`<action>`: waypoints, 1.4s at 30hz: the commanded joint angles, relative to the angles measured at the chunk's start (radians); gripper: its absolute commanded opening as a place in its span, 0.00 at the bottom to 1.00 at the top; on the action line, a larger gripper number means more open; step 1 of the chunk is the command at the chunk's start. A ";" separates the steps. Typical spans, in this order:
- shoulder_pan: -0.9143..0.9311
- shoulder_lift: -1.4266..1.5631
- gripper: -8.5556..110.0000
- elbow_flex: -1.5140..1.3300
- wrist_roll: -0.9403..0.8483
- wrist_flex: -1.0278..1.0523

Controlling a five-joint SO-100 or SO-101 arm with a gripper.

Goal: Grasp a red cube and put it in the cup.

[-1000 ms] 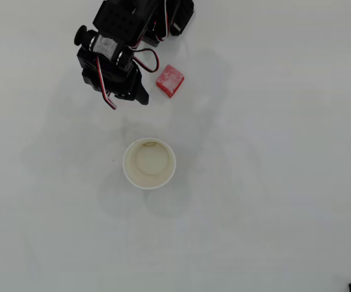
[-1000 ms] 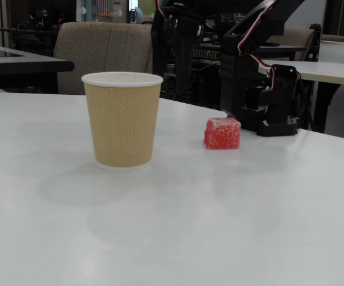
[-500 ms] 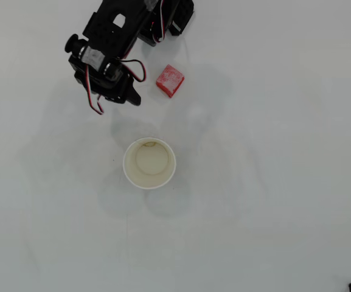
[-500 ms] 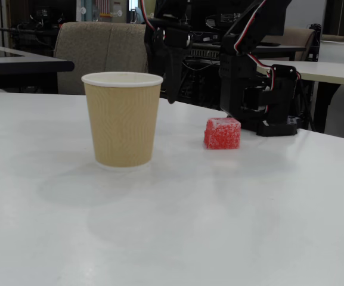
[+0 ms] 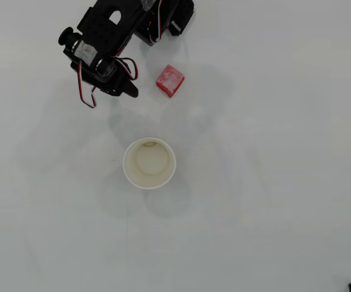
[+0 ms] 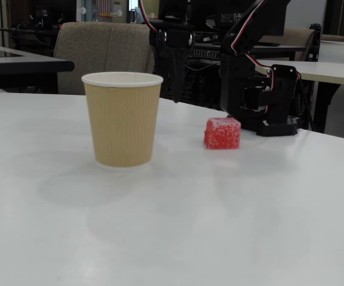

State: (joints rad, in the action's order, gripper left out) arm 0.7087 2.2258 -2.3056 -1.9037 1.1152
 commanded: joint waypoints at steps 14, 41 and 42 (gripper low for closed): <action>-0.357 0.043 0.34 0.014 0.100 -0.120; -0.739 0.153 0.34 -0.114 0.143 0.023; -0.742 0.158 0.34 -0.120 0.143 0.029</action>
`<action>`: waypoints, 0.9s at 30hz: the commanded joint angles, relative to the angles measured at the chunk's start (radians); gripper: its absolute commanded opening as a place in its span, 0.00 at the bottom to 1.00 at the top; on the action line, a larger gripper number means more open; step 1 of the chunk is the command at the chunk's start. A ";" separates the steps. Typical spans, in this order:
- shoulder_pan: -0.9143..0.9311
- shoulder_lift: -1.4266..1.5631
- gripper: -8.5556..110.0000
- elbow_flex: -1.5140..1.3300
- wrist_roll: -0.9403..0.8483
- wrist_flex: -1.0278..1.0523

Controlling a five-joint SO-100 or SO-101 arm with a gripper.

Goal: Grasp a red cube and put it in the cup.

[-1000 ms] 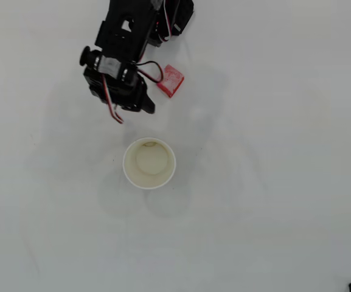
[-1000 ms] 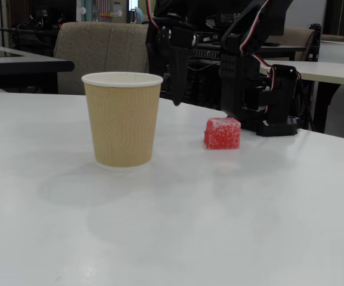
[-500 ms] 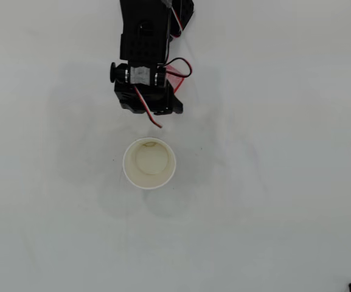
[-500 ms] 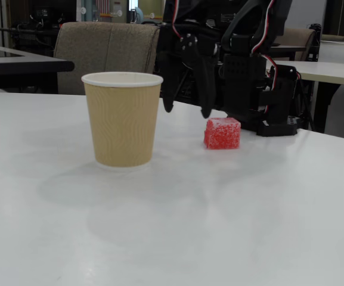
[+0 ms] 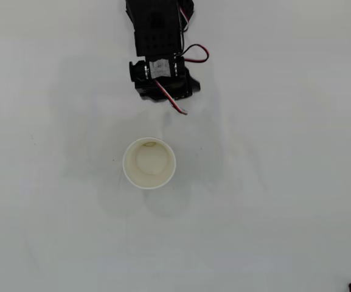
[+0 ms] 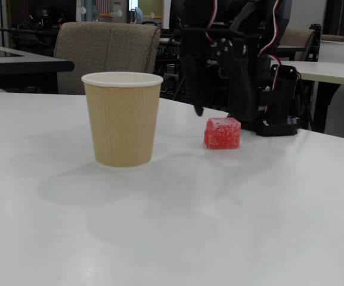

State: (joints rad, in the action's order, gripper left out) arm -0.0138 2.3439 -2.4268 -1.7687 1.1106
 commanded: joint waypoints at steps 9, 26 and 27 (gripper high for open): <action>-0.031 0.080 0.34 -0.035 -0.002 0.074; -0.018 0.046 0.34 -0.117 -0.005 -0.067; -0.018 0.035 0.34 -0.112 -0.005 -0.069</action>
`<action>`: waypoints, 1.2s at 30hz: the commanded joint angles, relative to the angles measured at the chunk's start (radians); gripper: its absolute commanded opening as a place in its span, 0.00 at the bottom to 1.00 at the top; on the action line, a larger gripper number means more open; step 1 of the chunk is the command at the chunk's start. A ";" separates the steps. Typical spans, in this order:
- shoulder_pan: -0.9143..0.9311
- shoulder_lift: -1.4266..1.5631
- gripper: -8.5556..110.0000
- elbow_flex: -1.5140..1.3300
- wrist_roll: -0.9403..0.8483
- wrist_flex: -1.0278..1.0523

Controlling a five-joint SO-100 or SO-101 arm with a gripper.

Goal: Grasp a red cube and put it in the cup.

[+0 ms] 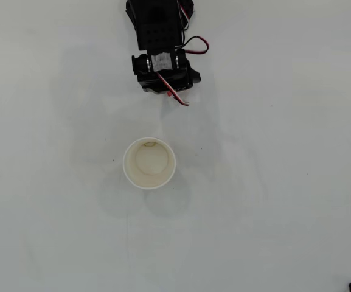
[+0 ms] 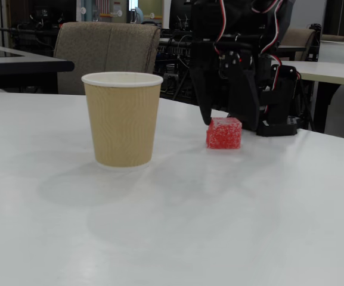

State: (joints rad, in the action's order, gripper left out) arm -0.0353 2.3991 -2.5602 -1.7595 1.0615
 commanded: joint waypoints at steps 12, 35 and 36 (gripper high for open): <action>0.018 -0.072 0.34 0.074 -0.017 0.008; 0.015 -0.089 0.34 0.069 -0.038 0.124; 0.015 -0.097 0.34 0.067 -0.038 0.114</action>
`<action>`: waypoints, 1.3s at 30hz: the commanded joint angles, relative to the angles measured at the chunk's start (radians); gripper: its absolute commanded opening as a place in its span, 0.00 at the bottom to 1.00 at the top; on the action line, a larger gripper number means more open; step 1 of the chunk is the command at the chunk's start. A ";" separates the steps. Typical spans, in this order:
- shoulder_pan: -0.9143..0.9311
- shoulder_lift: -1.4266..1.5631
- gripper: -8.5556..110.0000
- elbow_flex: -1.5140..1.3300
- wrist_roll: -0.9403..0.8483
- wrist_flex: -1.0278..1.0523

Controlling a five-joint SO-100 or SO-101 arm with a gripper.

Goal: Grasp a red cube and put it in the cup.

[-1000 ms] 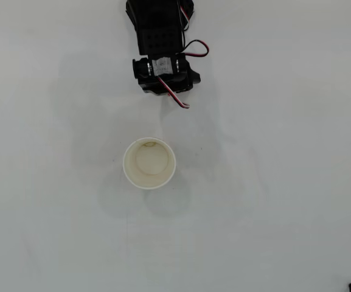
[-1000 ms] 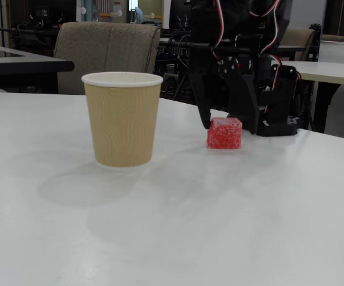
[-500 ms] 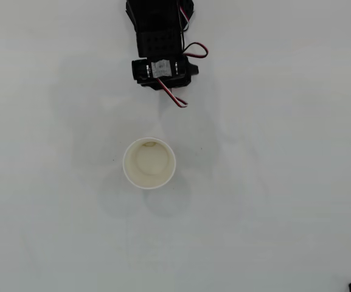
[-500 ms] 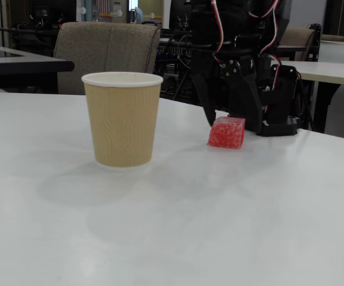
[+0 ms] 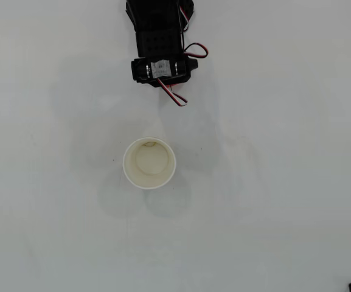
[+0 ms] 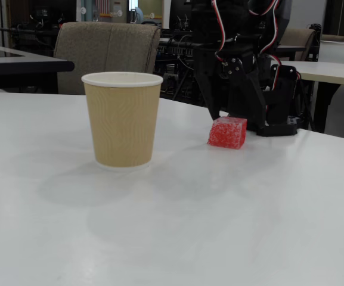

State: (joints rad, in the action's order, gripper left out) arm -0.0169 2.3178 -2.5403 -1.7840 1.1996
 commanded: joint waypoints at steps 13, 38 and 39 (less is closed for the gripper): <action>-0.011 -0.129 0.34 0.077 -0.002 -0.084; 0.112 0.169 0.12 0.058 0.028 -0.310; 0.118 0.175 0.12 0.060 0.028 -0.311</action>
State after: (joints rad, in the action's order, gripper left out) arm 0.0828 2.4406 -2.5280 -1.7702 0.9081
